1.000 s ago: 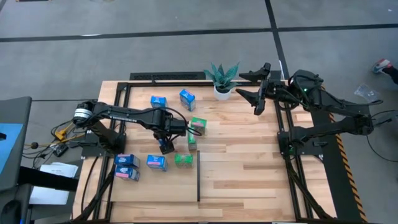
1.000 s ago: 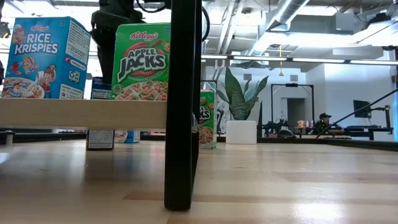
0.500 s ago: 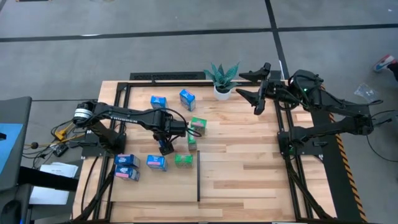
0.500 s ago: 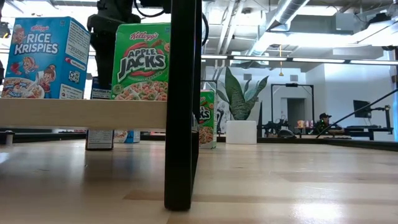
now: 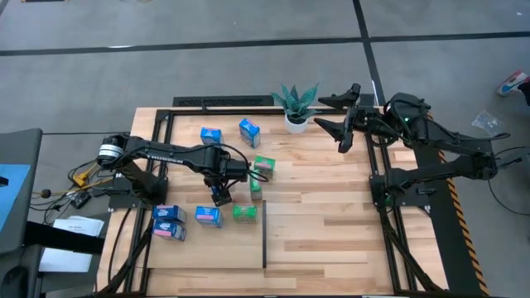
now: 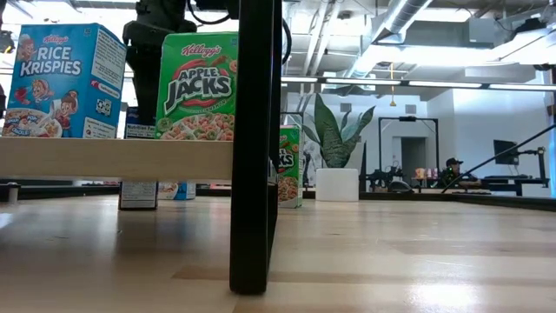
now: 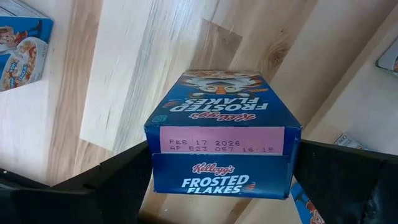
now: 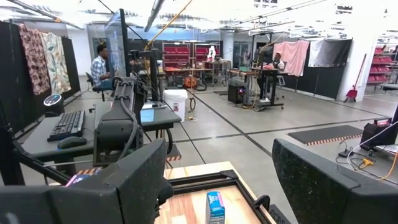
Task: Stack cereal on shelf
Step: Put the blue cereal box on the shelf aligned with the other blue cereal boxes
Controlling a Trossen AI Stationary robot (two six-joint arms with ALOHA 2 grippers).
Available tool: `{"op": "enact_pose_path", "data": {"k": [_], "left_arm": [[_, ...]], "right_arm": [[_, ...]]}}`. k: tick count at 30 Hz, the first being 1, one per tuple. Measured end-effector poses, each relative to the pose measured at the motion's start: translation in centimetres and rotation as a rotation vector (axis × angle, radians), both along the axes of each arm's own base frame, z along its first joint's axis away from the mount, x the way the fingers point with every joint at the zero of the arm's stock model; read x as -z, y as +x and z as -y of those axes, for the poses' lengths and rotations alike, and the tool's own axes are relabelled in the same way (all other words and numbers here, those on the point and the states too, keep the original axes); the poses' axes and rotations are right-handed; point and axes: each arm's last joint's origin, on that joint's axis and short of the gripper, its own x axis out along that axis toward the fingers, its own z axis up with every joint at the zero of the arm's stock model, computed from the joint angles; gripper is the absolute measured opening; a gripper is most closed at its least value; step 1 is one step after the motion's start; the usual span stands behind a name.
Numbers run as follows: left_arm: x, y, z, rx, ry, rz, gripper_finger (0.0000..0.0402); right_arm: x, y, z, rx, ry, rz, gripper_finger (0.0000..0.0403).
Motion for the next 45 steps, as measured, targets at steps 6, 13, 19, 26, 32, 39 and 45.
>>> {"op": "enact_pose_path", "data": {"k": [6, 13, 19, 26, 32, 39, 45], "left_arm": [[-0.3, -0.2, 0.0, -0.008, 0.007, 0.013, 0.0339], [-1.6, -1.1, -0.2, -0.064, 0.049, 0.028, 0.033], [-1.6, -1.6, -0.2, -0.111, 0.039, -0.016, 0.0317], [-3.5, -2.3, -0.1, -0.187, 0.008, -0.005, 0.0316], [-7.4, -3.1, 0.0, -0.23, 0.059, 0.015, 0.0316], [-12.0, -3.5, 1.3, -0.275, 0.034, 0.173, 0.0316], [-15.5, -4.0, 2.7, -0.265, 0.016, 0.321, 0.0316]], "right_arm": [[0.0, 0.0, 0.0, 0.0, 0.0, 0.0, 0.0317], [0.0, 0.0, 0.0, 0.0, 0.0, -0.001, 0.0317], [0.0, 0.0, 0.0, 0.0, 0.0, -0.001, 0.0317], [0.0, 0.0, 0.0, -0.001, 0.0, 0.0, 0.0317], [0.0, 0.0, -0.1, -0.004, 0.001, -0.003, 0.0317], [0.4, 0.0, -0.1, -0.006, 0.008, -0.038, 0.0317], [0.6, 0.1, -0.1, -0.007, 0.013, -0.066, 0.0317]]}}
